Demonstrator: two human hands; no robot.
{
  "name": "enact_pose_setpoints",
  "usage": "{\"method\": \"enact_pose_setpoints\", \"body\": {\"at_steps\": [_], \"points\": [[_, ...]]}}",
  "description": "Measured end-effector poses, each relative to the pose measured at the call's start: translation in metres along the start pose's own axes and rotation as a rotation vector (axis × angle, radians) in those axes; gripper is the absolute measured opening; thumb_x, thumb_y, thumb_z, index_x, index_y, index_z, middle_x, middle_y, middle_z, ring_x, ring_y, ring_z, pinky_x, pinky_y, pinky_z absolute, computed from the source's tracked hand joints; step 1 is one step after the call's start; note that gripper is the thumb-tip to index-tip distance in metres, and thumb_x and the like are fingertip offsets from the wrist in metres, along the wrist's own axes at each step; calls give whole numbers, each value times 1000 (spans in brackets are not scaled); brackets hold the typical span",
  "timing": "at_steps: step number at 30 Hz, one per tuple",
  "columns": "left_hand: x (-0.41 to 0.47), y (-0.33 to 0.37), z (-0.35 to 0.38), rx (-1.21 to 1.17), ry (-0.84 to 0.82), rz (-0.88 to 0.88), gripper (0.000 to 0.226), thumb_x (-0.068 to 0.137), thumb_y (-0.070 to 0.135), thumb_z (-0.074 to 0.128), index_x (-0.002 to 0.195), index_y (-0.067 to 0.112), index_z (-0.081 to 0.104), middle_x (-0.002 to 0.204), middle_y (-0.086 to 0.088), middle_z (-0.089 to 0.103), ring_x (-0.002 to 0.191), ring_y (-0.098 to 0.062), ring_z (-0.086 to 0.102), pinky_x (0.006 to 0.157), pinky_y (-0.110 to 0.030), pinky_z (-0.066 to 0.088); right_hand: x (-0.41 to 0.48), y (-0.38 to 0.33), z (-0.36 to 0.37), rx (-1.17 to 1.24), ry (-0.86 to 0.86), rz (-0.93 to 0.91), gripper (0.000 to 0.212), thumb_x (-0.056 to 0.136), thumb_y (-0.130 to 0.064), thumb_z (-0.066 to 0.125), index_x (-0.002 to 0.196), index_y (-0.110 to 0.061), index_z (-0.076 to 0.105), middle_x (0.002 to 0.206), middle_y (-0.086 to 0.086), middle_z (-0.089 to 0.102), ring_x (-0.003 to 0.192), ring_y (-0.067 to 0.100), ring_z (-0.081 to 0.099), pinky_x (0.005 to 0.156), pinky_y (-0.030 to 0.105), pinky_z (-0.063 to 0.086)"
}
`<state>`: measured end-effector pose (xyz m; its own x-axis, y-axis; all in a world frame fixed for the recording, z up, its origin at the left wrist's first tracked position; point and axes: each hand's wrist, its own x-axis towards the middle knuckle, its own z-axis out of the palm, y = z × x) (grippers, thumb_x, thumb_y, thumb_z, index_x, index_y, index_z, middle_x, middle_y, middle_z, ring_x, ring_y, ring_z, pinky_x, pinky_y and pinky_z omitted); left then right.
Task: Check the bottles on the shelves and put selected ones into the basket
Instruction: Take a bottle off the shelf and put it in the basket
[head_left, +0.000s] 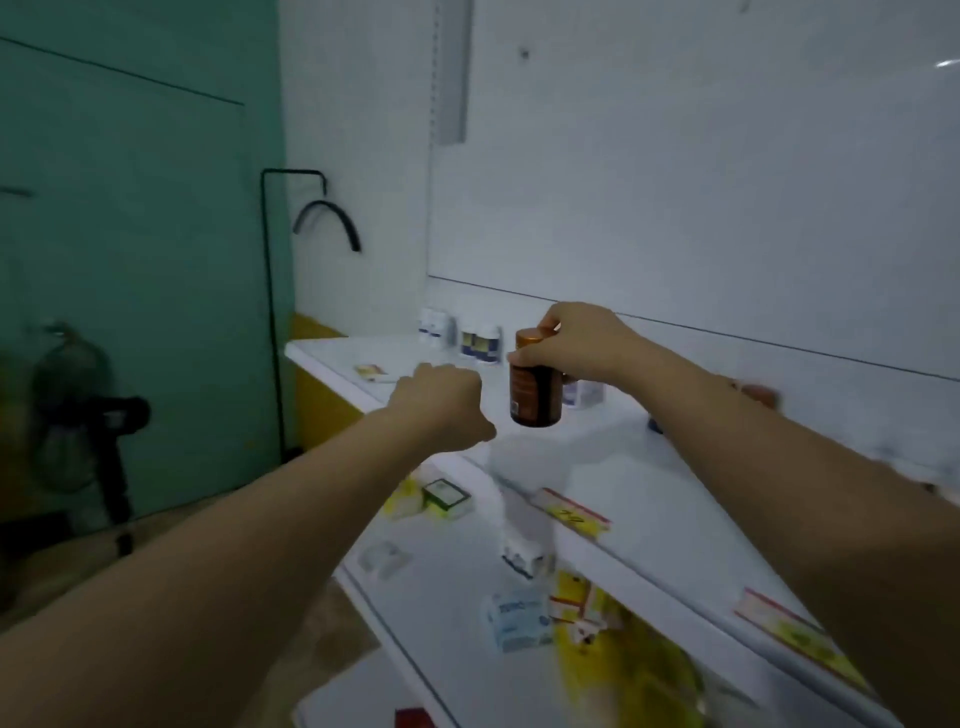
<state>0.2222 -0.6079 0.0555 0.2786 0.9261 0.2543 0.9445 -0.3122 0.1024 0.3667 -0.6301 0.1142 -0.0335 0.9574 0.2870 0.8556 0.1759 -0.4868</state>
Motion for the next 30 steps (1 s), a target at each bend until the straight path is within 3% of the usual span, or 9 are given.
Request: {"method": "enact_pose_setpoints", "body": {"at_steps": [4, 8, 10, 13, 17, 24, 30], "points": [[-28, -120, 4, 53, -45, -194, 28, 86, 39, 58, 96, 13, 52, 100, -7, 55, 91, -24, 48, 70, -33, 40, 40, -79, 88, 54, -114, -121, 40, 81, -36, 70, 105, -4, 60, 101, 11, 62, 90, 23, 61, 83, 36, 55], [-46, -218, 15, 63, -93, -357, 27, 87, 38, 57, 78, 16, 43, 83, -3, 44, 87, -24, 44, 71, -34, 36, 78, -142, 173, 96, -222, -192, 36, 80, -37, 72, 99, -8, 59, 104, 11, 62, 94, 24, 60, 83, 37, 55], [-48, -263, 26, 81, -115, -396, 28, 88, 40, 55, 81, 16, 42, 83, -2, 42, 91, -25, 47, 72, -34, 35, 99, -166, 213, 92, -275, -227, 38, 82, -38, 70, 100, -7, 60, 98, 10, 61, 86, 21, 57, 70, 32, 52], [-36, -326, 50, 95, -144, -446, 31, 88, 44, 53, 94, 14, 48, 90, -4, 47, 98, -28, 49, 72, -33, 36, 137, -196, 273, 75, -336, -263, 36, 83, -39, 68, 98, -9, 57, 87, 4, 54, 70, 13, 47, 54, 23, 35], [2, -399, 86, 86, -176, -475, 30, 90, 43, 52, 97, 15, 47, 105, -8, 53, 105, -30, 47, 78, -35, 36, 203, -222, 354, 79, -383, -287, 35, 82, -41, 69, 92, -10, 56, 85, 4, 53, 68, 15, 47, 53, 26, 33], [94, -526, 127, 110, -190, -537, 37, 89, 37, 51, 119, 15, 51, 116, -8, 52, 112, -30, 45, 87, -37, 37, 341, -264, 454, 77, -442, -285, 40, 84, -37, 69, 107, -8, 56, 93, 5, 55, 77, 17, 49, 65, 29, 41], [175, -626, 162, 100, -217, -483, 37, 89, 37, 52, 117, 13, 51, 121, -9, 51, 115, -31, 44, 93, -38, 37, 447, -291, 536, 53, -450, -228, 38, 84, -36, 69, 106, -10, 52, 92, 2, 52, 74, 13, 47, 55, 24, 38]]}}
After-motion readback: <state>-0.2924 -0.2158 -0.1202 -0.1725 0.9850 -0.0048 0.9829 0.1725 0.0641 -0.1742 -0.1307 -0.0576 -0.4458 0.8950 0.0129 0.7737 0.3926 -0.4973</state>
